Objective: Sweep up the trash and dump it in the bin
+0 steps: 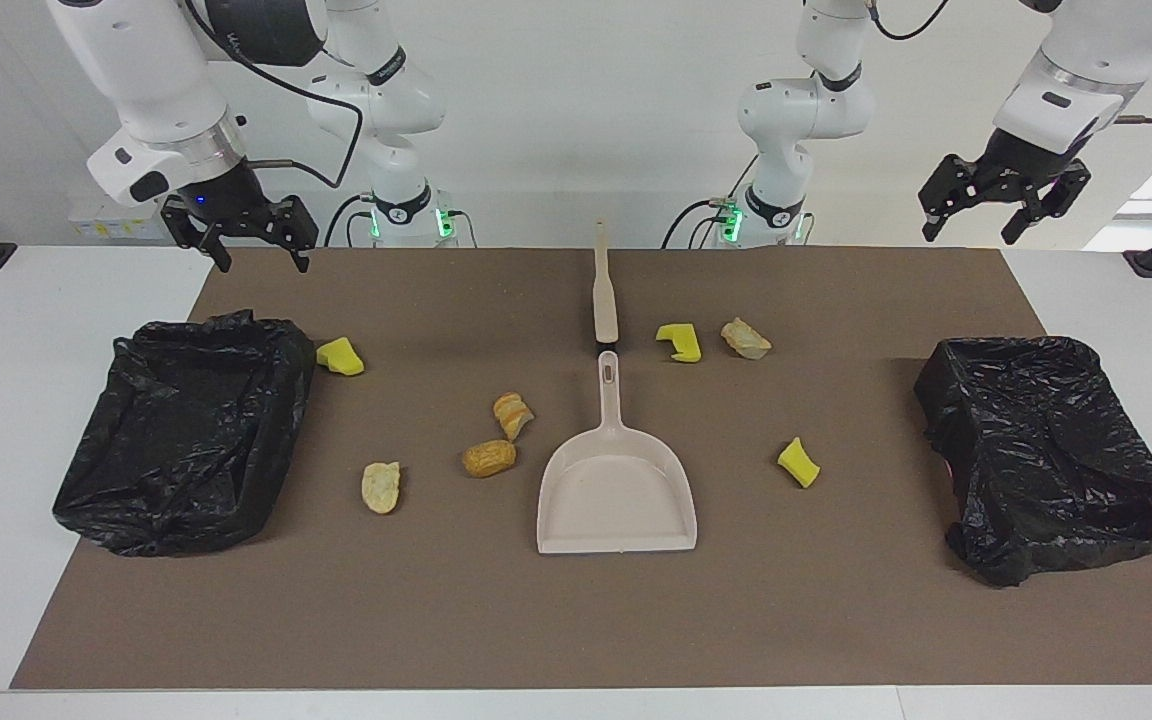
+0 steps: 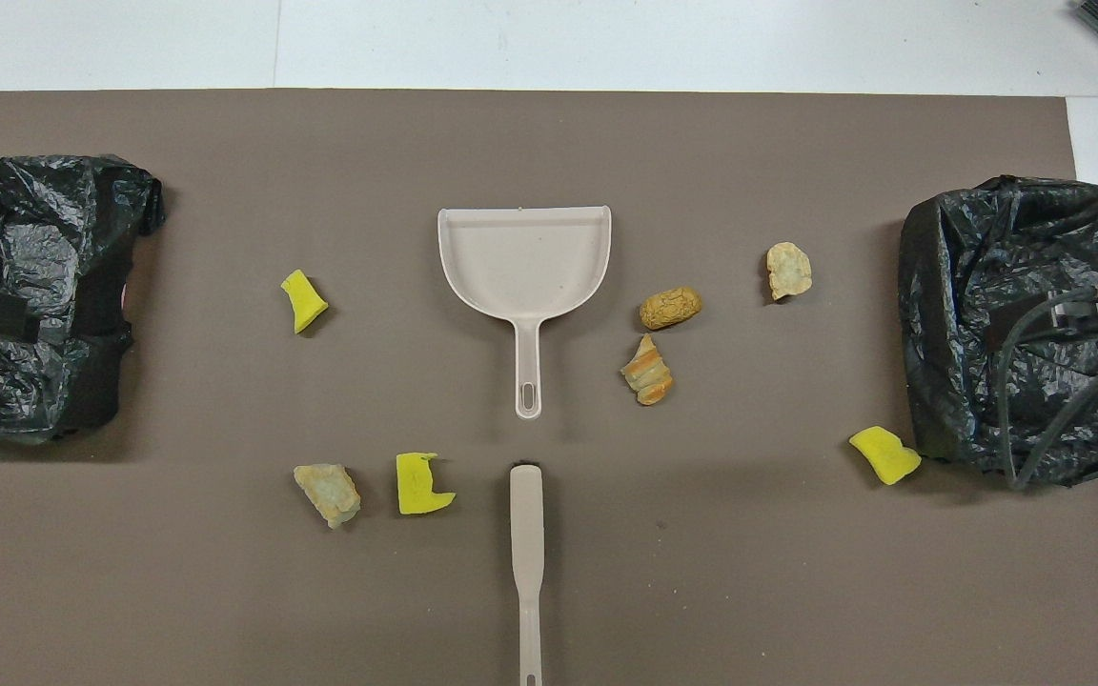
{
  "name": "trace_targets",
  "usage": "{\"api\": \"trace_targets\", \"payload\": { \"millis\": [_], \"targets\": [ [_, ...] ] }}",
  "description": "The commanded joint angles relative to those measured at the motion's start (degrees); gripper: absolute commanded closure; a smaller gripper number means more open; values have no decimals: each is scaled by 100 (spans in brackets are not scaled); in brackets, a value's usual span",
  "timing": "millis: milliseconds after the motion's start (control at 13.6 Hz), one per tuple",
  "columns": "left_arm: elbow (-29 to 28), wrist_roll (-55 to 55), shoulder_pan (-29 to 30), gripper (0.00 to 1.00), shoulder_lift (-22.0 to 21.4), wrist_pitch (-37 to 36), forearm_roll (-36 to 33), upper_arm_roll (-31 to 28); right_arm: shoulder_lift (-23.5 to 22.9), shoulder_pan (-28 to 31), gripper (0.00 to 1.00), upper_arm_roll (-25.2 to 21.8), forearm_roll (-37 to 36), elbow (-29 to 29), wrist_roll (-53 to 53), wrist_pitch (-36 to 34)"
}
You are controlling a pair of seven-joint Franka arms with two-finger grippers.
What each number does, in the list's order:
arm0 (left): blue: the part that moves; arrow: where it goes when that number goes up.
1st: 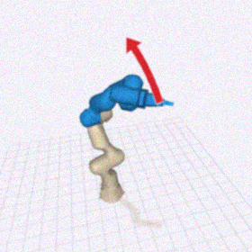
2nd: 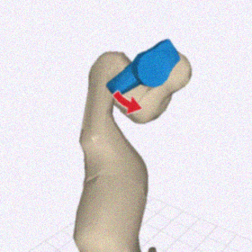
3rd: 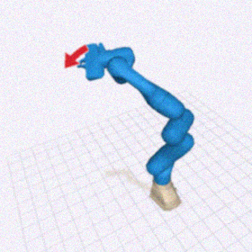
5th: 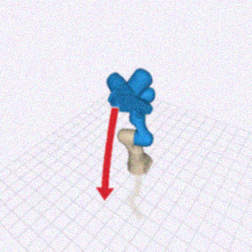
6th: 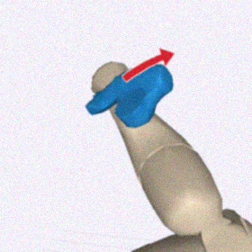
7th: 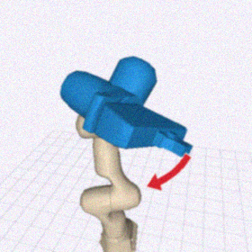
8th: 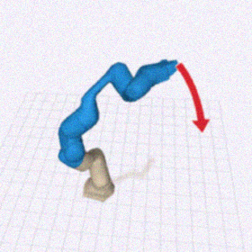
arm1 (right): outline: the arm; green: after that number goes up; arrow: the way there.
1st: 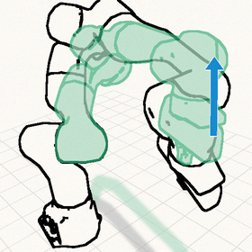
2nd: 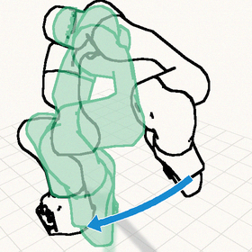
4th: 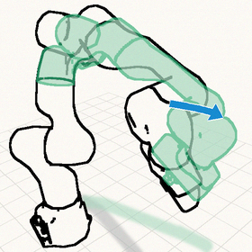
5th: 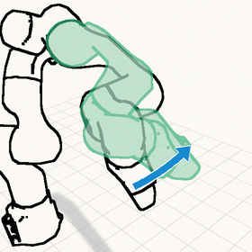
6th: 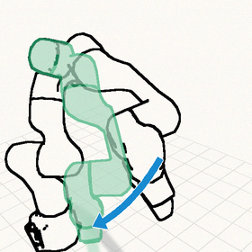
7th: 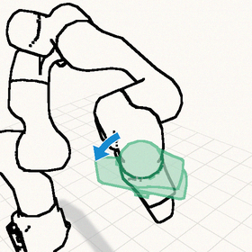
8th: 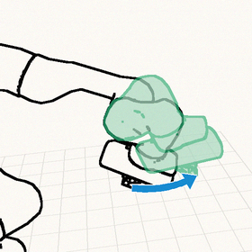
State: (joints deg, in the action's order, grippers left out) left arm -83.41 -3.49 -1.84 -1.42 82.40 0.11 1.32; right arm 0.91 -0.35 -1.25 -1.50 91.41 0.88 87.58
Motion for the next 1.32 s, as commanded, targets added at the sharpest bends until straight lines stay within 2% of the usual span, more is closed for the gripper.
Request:
{"api": "trace_targets", "payload": {
  "millis": [0,1251],
  "targets": [
    [45,-90,78,0,-42,-171,-20,53,67,35,0,10,71,61,-71,-74],
    [-8,-37,78,0,-87,-180,-2,53,59,44,0,2,63,44,-80,-4]
  ]
}}
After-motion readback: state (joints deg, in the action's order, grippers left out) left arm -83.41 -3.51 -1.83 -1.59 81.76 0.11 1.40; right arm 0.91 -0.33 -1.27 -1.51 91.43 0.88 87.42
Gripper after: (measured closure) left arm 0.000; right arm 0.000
